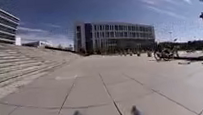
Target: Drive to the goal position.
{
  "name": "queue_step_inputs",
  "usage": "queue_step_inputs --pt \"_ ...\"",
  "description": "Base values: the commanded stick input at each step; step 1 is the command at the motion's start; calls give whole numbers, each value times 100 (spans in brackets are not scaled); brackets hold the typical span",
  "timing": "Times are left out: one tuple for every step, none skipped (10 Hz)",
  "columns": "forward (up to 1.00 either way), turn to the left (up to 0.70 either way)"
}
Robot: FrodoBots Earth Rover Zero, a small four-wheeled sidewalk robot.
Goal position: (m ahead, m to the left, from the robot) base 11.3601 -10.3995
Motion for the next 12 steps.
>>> queue_step_inputs --pt "70 0" --pt "70 0" --pt "70 0" --pt "70 0" --pt "41 0" --pt "0 0" --pt "0 0" --pt "0 0" --pt "0 0" --pt "0 0" --pt "0 0" --pt "0 0"
